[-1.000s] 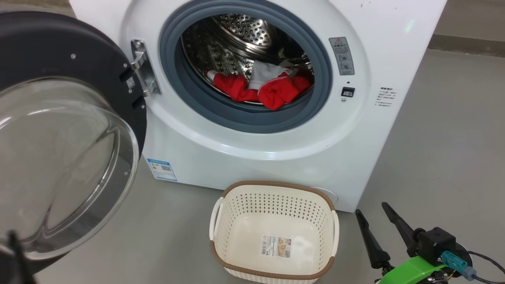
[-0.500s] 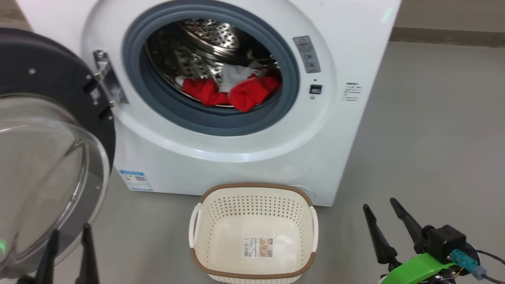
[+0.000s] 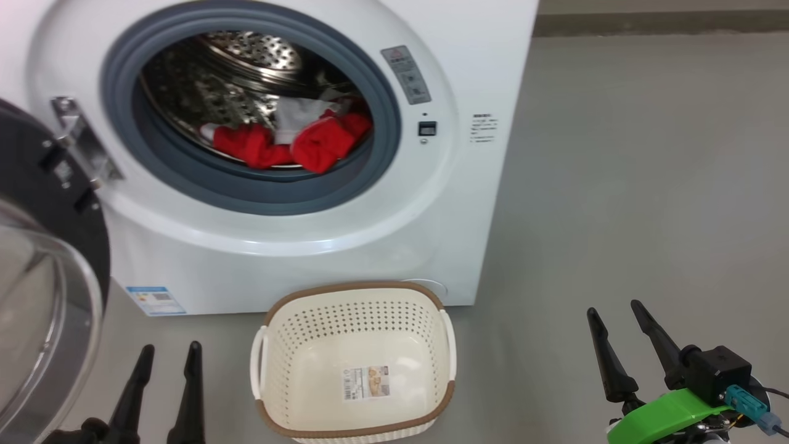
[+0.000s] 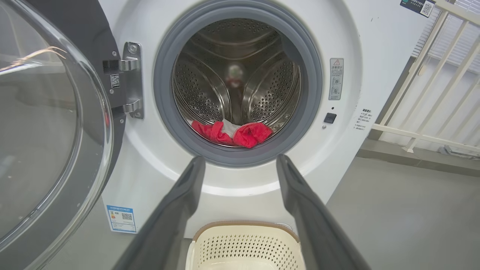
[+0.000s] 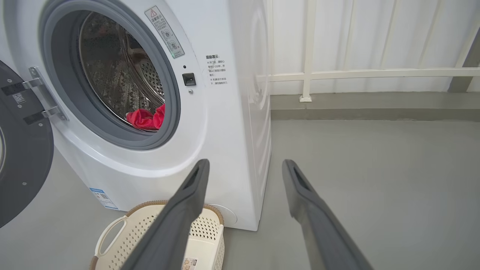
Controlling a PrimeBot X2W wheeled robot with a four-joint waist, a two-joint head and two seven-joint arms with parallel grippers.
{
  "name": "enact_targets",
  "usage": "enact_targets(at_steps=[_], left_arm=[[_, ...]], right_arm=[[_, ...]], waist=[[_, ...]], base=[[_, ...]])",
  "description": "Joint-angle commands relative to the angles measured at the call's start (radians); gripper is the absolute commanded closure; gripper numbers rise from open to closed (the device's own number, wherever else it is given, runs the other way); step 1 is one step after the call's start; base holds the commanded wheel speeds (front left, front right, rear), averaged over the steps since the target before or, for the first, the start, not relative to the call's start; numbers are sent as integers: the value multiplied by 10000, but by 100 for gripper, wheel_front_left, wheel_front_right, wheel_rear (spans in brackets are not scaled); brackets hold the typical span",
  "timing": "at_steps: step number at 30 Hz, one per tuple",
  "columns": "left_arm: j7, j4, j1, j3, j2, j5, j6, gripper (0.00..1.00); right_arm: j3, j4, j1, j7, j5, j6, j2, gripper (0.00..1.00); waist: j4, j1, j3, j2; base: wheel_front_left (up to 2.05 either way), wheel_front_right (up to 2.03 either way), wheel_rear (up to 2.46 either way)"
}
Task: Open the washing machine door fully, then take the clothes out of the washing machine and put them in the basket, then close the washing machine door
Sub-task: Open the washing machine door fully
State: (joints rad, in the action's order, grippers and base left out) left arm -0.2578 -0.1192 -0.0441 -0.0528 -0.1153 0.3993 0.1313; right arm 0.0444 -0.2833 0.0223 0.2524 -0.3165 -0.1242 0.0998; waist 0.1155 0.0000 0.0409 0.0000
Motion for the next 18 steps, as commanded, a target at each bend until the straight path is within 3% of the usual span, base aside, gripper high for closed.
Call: enact_targets(at_steps=[1,8,18], left_arm=[[-40,301,146,-236,-219,79,-6,0],[-40,287,238,27,-193,161,-6,0],[-40,283,377,110,-145,200,-6,0]], right_arm=[[178,322,78,93,-35,-65,132,0],[48,451,66,93,-77,-65,151,0],[-178,535,-27,93,-69,-65,109,0]], waist=[[-313,0,162,0],[-771,0,308,0],[-900,0,349,0]], base=[[0,0,0],[0,0,0],[0,0,0]])
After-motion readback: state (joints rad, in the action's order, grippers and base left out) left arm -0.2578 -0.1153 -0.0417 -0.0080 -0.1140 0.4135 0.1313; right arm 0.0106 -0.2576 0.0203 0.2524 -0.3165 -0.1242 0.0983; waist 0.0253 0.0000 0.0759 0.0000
